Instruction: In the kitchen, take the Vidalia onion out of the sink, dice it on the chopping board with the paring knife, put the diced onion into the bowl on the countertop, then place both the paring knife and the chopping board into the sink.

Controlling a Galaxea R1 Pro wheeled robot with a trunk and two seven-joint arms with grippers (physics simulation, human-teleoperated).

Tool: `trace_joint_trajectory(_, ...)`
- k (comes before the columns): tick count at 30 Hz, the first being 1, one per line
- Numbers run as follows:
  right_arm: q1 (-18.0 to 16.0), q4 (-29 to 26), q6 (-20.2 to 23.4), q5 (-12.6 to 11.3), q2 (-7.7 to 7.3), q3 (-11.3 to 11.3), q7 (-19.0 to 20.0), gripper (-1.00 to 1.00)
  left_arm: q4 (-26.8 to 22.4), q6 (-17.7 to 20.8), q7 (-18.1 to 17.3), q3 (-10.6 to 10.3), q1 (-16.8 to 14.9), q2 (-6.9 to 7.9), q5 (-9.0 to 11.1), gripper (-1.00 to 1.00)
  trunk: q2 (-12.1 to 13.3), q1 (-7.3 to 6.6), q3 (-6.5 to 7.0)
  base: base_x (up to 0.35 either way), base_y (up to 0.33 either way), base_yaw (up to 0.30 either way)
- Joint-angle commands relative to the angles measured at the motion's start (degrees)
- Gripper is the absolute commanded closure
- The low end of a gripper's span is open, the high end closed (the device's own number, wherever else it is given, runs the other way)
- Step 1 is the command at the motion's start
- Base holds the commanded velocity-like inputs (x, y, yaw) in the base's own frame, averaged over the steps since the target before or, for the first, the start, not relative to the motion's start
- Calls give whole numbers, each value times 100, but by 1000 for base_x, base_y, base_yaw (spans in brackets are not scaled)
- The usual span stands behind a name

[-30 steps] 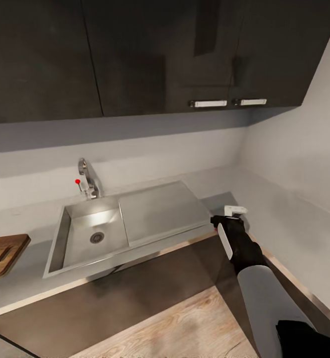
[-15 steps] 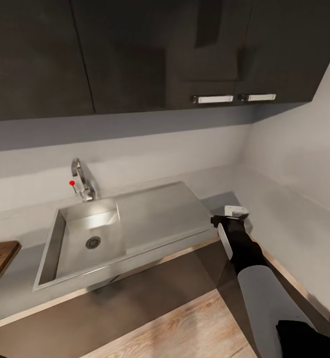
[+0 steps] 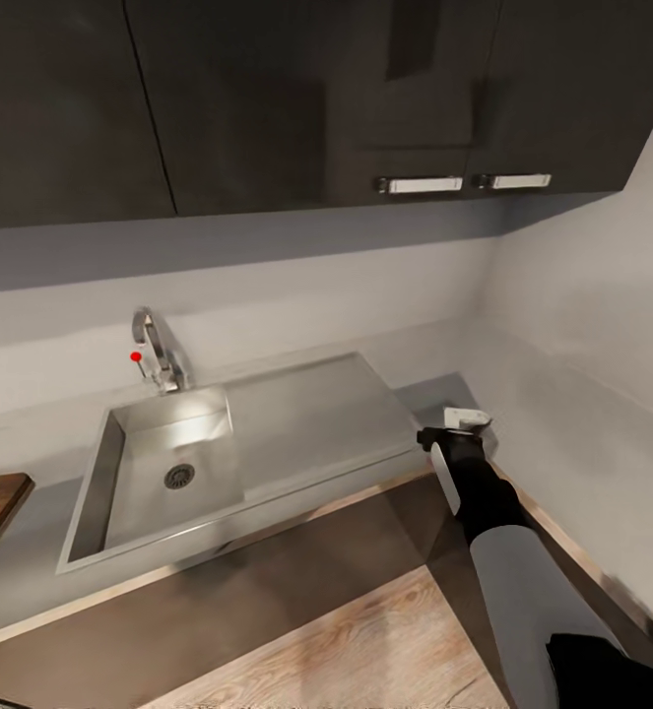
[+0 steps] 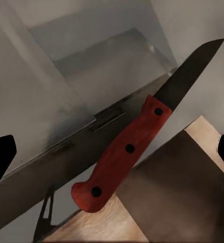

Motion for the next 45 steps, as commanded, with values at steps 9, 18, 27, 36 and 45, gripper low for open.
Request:
trace_joint_trajectory(9,-4,19,36,39,6,-14,5,-100,-12,-8,8,-12,2,2,21,-100,-11,3,-94,0,-49,0)
trace_joint_trajectory(18,-4,56,36,39,6,-14,6,-100,-13,-3,8,-12,2,2,21,-100,-11,3,-178,0,-1,0)
trace_joint_trajectory(27,-4,72,34,39,-1,-14,10,-100,-8,-2,8,-12,2,2,21,-100,-11,3,-263,0,0,0)
trace_joint_trajectory(36,-4,61,27,24,0,-14,24,-100,-8,-2,8,-12,2,2,21,-100,-11,3,-337,0,0,0)
trace_joint_trajectory(45,-4,-28,27,21,-34,-45,253,-100,102,4,8,-12,-7,2,21,-100,-11,3,-345,0,0,0)
